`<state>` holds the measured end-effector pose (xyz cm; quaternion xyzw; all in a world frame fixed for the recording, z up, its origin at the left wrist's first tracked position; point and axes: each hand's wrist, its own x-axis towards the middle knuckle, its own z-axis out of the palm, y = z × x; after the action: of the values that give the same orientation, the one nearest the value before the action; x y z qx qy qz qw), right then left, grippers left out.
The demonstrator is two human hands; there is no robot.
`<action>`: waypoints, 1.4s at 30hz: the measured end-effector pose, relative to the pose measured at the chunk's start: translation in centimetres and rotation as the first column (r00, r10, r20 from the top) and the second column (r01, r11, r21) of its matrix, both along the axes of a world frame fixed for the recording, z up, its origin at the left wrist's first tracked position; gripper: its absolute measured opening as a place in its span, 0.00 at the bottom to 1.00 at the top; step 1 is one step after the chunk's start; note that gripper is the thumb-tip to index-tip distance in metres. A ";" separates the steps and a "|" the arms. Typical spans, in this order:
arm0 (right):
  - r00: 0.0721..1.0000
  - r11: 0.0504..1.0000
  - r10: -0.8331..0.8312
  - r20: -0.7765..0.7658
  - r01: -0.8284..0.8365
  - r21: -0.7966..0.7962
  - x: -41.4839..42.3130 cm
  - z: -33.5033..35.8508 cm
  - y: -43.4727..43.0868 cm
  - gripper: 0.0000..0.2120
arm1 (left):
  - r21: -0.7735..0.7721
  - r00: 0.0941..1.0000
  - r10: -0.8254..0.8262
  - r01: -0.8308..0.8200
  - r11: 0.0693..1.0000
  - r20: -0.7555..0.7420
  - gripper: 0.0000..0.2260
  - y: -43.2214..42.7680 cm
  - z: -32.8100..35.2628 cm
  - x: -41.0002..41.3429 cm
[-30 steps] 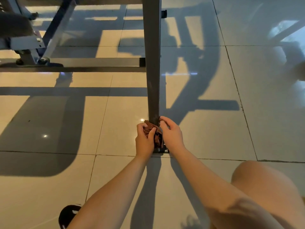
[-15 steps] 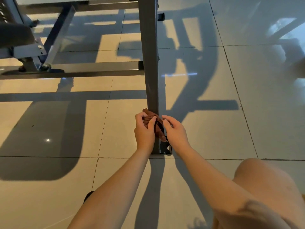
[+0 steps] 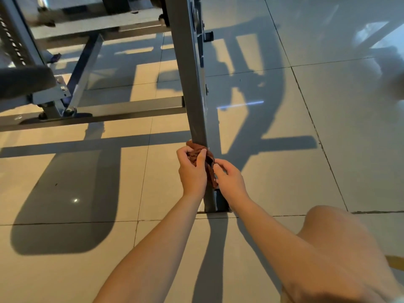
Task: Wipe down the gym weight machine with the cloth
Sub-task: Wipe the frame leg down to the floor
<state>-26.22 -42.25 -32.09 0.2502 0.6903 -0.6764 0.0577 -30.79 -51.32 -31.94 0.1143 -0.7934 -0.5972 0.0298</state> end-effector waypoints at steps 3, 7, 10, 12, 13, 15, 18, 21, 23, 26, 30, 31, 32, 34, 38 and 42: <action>0.999 1.000 0.018 0.041 -0.018 0.004 0.1 -0.4 -0.2 0.13 | -0.032 0.999 0.000 0.002 0.999 0.053 0.09 -0.2 -0.8 0.6; 0.984 0.996 0.092 0.149 -0.089 -0.028 1.2 0.1 0.2 0.12 | -0.074 0.968 -0.028 0.048 0.996 0.250 0.08 -1.1 -1.2 2.2; 0.983 0.994 0.075 0.166 -0.060 -0.090 1.9 1.1 0.4 0.08 | -0.054 0.967 -0.034 0.049 0.997 0.251 0.06 -1.2 -0.2 3.2; 0.991 0.976 0.045 0.124 -0.017 -0.218 2.0 2.2 0.4 0.12 | -0.028 0.982 -0.063 0.069 0.997 0.176 0.04 -0.9 1.1 3.6; 0.996 0.954 0.016 0.086 0.010 -0.299 1.9 2.6 0.2 0.14 | -0.008 0.985 -0.093 0.096 0.995 0.146 0.04 -0.8 1.8 3.8; 0.998 0.917 -0.061 0.020 0.064 -0.394 1.6 3.7 -0.2 0.15 | 0.034 0.978 -0.167 0.164 0.986 0.123 0.07 -0.6 3.1 4.1; 0.991 0.927 -0.130 0.011 0.126 -0.353 0.6 4.7 -0.3 0.10 | 0.066 0.964 -0.233 0.226 0.972 0.131 0.11 -0.4 5.1 3.9; 0.981 0.954 -0.193 -0.009 0.185 -0.236 -0.8 4.8 0.7 0.07 | -0.065 0.977 -0.190 0.197 0.978 0.093 0.14 -0.9 6.6 2.5; 0.960 0.948 -0.269 -0.072 0.251 -0.195 -1.7 5.6 1.6 0.07 | -0.149 0.982 -0.177 0.185 0.971 0.064 0.17 -1.6 7.0 1.6; 0.947 0.957 -0.253 -0.199 0.214 -0.197 -3.5 7.3 1.9 0.07 | -0.134 0.958 -0.272 0.282 0.950 0.092 0.20 -1.5 7.1 1.0; 0.961 0.988 -0.087 -0.261 0.049 -0.149 -4.6 5.5 -0.3 0.07 | -0.159 0.951 -0.303 0.309 0.938 0.062 0.21 -1.1 5.1 1.1; 0.961 0.991 -0.095 -0.258 0.068 -0.114 -4.7 4.2 -0.6 0.07 | -0.175 0.951 -0.300 0.308 0.935 0.074 0.21 -1.1 4.5 1.3; 0.965 0.992 -0.104 -0.243 0.082 -0.097 -4.5 3.1 -0.6 0.07 | -0.183 0.952 -0.294 0.305 0.935 0.085 0.21 -1.2 4.0 1.4; 0.985 0.989 -0.117 -0.125 0.104 -0.106 -4.0 1.1 -0.3 0.08 | -0.204 0.952 -0.293 0.306 0.930 0.092 0.21 -1.3 3.3 1.6; 0.972 0.984 -0.075 0.221 0.108 -0.142 -2.2 -2.0 -0.3 0.13 | -0.219 0.950 -0.297 0.311 0.925 0.094 0.21 -1.2 3.0 1.7; 0.990 0.974 -0.106 0.091 0.122 -0.191 -3.0 0.7 -0.2 0.16 | -0.198 0.953 -0.290 0.301 0.933 0.084 0.20 -1.8 2.9 1.7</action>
<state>-29.25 -42.42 -31.35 0.3095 0.6020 -0.7326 0.0709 -29.06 -53.15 -29.02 0.0060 -0.8603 -0.5050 -0.0695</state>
